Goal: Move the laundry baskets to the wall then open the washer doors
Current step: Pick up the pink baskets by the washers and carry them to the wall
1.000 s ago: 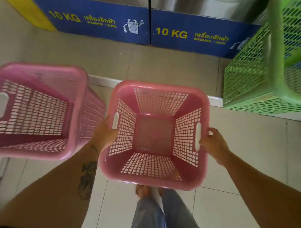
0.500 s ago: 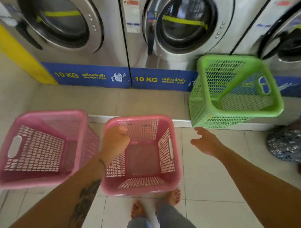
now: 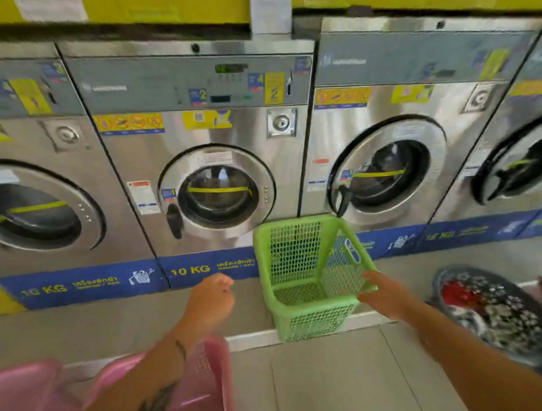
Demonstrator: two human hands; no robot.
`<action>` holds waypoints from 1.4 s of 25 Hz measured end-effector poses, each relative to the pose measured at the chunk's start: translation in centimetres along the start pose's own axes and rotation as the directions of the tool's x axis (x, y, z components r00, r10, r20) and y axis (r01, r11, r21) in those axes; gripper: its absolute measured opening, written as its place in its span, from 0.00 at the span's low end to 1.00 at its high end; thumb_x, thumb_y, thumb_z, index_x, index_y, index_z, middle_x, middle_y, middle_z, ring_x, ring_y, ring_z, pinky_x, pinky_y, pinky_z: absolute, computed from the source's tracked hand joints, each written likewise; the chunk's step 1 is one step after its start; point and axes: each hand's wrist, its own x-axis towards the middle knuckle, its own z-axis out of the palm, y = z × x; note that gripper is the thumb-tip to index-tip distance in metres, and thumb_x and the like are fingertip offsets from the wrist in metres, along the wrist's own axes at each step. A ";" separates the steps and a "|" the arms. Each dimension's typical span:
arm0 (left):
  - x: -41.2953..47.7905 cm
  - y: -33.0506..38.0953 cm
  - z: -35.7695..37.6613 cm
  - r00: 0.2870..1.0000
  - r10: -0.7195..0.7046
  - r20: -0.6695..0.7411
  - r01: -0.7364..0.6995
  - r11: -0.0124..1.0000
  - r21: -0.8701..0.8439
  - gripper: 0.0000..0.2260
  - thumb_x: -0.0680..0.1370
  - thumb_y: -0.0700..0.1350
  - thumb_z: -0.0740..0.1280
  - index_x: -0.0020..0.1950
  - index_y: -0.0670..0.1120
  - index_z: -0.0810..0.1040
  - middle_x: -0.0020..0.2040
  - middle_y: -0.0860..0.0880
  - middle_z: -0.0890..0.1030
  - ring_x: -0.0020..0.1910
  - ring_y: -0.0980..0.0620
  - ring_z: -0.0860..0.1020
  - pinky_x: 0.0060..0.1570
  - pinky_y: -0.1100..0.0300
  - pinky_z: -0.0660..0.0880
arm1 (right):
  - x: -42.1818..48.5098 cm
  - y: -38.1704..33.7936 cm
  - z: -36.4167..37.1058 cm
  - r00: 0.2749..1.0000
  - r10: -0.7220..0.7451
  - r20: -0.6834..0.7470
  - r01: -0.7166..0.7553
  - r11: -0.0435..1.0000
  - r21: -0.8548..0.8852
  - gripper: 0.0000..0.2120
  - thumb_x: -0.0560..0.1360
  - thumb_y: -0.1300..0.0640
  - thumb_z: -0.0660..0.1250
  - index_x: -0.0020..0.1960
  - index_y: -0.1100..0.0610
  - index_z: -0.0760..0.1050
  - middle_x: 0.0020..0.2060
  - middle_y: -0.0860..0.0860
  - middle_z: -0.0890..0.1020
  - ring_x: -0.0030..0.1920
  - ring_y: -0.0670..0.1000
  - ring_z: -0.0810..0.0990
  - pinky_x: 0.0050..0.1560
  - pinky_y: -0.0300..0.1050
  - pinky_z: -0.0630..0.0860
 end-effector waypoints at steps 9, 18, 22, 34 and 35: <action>3.8 12.8 10.1 0.991 -0.130 0.026 0.131 0.990 -0.045 0.15 0.70 0.39 0.62 0.53 0.50 0.81 0.49 0.52 0.82 0.49 0.50 0.79 0.50 0.57 0.73 | 9.3 6.6 -11.1 0.997 -0.019 0.069 0.018 1.000 0.025 0.31 0.73 0.58 0.68 0.74 0.54 0.62 0.62 0.58 0.77 0.46 0.53 0.79 0.36 0.39 0.73; 14.8 10.6 16.4 0.956 -0.292 0.003 0.292 0.955 -0.040 0.25 0.72 0.43 0.66 0.69 0.46 0.72 0.68 0.43 0.73 0.66 0.43 0.72 0.65 0.52 0.69 | 23.9 7.6 -7.3 0.988 0.037 0.151 -0.018 0.992 -0.125 0.35 0.72 0.61 0.67 0.76 0.55 0.59 0.71 0.57 0.69 0.56 0.55 0.79 0.49 0.42 0.75; 20.6 7.5 20.0 0.930 -0.366 0.023 0.362 0.926 0.111 0.30 0.73 0.46 0.65 0.74 0.49 0.64 0.72 0.41 0.65 0.68 0.39 0.69 0.66 0.47 0.69 | 31.3 8.3 -3.2 0.984 0.085 0.158 -0.059 0.984 -0.167 0.32 0.69 0.63 0.68 0.72 0.56 0.65 0.61 0.59 0.75 0.53 0.59 0.80 0.47 0.48 0.78; 22.6 1.8 24.9 0.941 -0.339 0.027 0.330 0.929 0.165 0.39 0.68 0.32 0.64 0.78 0.49 0.59 0.79 0.46 0.57 0.67 0.38 0.73 0.65 0.48 0.71 | 36.5 12.9 4.1 0.992 0.075 0.106 -0.049 0.973 -0.224 0.45 0.67 0.70 0.64 0.78 0.52 0.49 0.62 0.63 0.71 0.58 0.67 0.74 0.57 0.54 0.73; 22.2 2.0 24.8 0.939 -0.343 0.015 0.337 0.931 0.141 0.39 0.67 0.32 0.64 0.78 0.49 0.60 0.79 0.46 0.59 0.68 0.39 0.72 0.66 0.50 0.70 | 36.4 13.2 3.7 0.991 0.078 0.113 -0.053 0.977 -0.208 0.44 0.68 0.69 0.64 0.78 0.51 0.51 0.60 0.63 0.72 0.57 0.66 0.75 0.54 0.52 0.73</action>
